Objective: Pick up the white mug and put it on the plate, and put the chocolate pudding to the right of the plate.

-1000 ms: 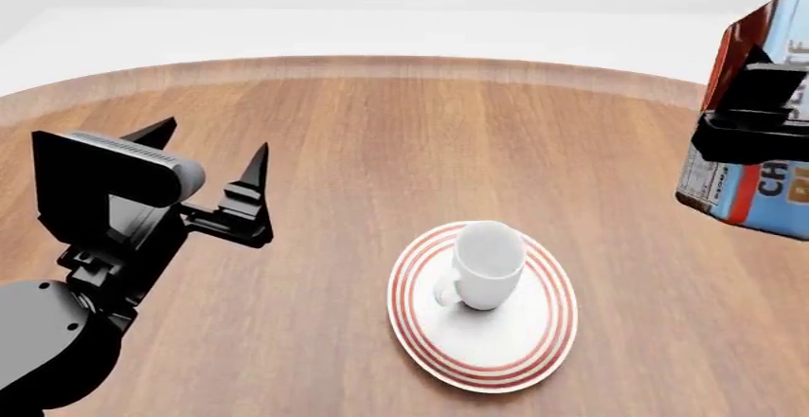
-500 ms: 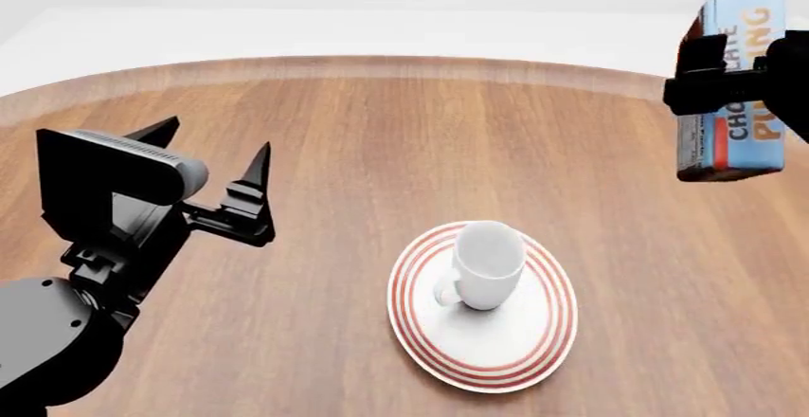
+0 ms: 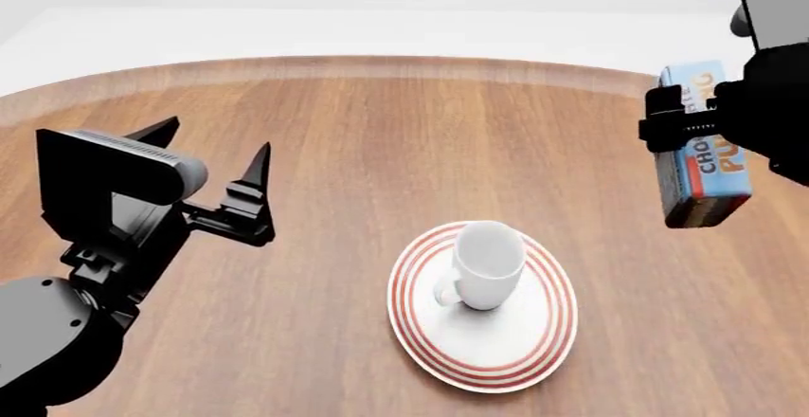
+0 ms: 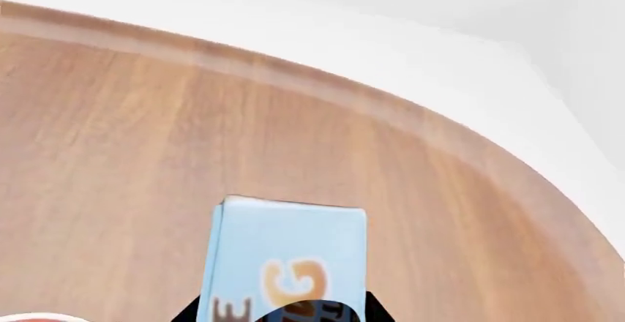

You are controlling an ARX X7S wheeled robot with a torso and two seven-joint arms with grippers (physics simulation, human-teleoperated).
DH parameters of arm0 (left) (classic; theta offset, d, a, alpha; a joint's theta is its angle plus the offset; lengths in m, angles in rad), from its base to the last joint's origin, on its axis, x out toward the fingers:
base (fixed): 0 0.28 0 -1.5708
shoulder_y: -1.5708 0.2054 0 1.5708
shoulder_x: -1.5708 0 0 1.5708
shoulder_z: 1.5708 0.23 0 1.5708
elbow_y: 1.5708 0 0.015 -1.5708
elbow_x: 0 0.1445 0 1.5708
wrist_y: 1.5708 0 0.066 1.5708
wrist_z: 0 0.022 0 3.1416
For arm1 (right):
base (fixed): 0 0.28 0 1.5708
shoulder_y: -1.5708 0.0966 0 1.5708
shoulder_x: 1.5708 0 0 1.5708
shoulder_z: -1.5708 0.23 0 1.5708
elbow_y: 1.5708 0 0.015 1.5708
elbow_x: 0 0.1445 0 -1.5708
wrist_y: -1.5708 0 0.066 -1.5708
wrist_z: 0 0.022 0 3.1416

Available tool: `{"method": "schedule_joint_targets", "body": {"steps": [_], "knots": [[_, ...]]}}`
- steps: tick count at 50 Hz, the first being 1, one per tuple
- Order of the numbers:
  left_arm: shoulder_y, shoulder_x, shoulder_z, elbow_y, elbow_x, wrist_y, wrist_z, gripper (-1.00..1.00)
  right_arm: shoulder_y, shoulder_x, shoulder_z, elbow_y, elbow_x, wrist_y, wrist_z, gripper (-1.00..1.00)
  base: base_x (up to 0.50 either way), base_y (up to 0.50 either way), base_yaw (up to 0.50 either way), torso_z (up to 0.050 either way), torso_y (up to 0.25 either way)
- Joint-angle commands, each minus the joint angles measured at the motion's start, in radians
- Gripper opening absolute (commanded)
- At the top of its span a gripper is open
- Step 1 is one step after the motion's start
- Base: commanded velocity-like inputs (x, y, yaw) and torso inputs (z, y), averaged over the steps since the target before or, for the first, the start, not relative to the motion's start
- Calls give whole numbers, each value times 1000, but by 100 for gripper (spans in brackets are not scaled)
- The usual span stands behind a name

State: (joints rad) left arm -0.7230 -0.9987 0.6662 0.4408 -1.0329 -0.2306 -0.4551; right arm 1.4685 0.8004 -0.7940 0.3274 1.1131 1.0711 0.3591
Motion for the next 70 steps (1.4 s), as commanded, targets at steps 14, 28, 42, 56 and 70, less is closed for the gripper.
{"method": "schedule_joint_targets", "body": {"steps": [14, 28, 42, 56, 70], "knots": [[2, 33, -20, -13, 17, 17, 29, 100, -45, -88, 15, 344, -92, -108, -110, -100, 0, 0, 0, 0, 0], [3, 38, -17, -17, 21, 16, 34, 100, -81, -143, -29, 412, -138, -151, -145, -100, 0, 0, 0, 0, 0], [-1, 47, -14, -23, 24, 11, 37, 100, -114, -177, -26, 532, -151, -213, -188, -100, 0, 0, 0, 0, 0], [2, 51, -14, -27, 27, 11, 40, 100, -149, -214, -33, 631, -168, -264, -227, -100, 0, 0, 0, 0, 0], [2, 48, -16, -22, 25, 8, 38, 100, -167, -243, -40, 687, -182, -299, -260, -100, 0, 0, 0, 0, 0]]}}
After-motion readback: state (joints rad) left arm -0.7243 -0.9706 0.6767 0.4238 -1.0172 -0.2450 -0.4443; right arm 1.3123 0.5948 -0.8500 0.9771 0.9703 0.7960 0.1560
